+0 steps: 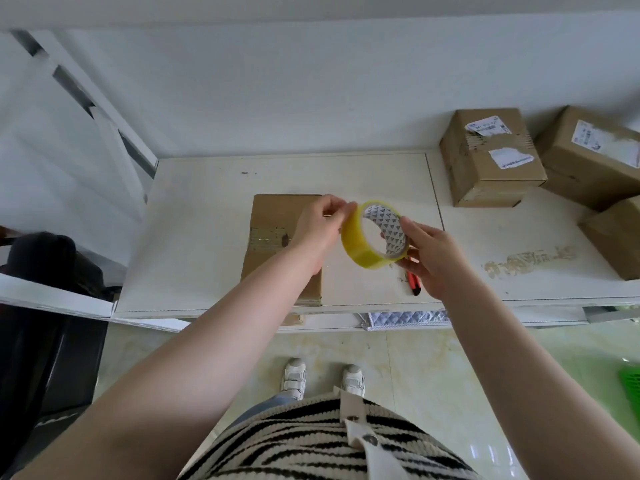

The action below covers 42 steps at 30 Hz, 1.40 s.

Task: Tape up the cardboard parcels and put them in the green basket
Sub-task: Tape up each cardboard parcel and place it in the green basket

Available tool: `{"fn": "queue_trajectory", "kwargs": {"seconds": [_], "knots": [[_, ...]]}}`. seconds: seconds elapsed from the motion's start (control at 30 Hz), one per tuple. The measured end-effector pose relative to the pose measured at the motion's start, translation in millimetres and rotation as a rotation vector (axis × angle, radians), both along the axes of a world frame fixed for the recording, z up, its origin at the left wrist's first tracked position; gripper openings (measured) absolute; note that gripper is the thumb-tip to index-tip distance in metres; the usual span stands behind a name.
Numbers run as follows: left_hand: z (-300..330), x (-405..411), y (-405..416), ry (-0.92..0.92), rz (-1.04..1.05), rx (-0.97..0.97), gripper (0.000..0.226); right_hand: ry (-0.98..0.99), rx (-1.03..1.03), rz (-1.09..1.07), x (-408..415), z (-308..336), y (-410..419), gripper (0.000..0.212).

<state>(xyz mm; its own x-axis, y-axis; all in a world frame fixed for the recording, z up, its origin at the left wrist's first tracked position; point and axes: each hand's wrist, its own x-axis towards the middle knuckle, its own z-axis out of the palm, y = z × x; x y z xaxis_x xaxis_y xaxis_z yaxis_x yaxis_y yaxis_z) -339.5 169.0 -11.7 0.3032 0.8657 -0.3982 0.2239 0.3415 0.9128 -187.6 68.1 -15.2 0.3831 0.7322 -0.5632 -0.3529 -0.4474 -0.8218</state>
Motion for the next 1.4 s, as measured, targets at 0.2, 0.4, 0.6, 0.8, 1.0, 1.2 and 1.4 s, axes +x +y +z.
{"fn": "queue_trajectory", "kwargs": {"seconds": [0.2, 0.4, 0.6, 0.8, 1.0, 1.2, 1.4], "knots": [[-4, 0, 10, 0.237, -0.167, 0.337, 0.03, -0.024, -0.04, -0.046, 5, -6, 6, 0.01], [-11, 3, 17, 0.375, -0.32, 0.316, 0.02, -0.029, -0.094, -0.096, 6, -26, 10, 0.012], [-11, -32, 23, 0.39, -0.2, 0.449, 0.022, -0.057, -0.223, -0.193, -1, -71, 26, 0.025], [-29, -100, 40, 0.629, 0.115, 0.415, 0.044, -0.558, -0.256, -0.082, -23, -67, 43, 0.044], [-53, -109, 37, 0.546, 0.061, -0.091, 0.087, -0.73, -0.068, 0.207, -93, -23, 56, 0.03], [-64, -103, 29, 0.515, 0.044, -0.047, 0.049, -0.688, -0.147, 0.278, -138, -35, 59, 0.031], [-68, -101, 27, 0.61, 0.03, -0.022, 0.051, -0.61, -0.203, 0.212, -147, -56, 67, 0.049]]}}
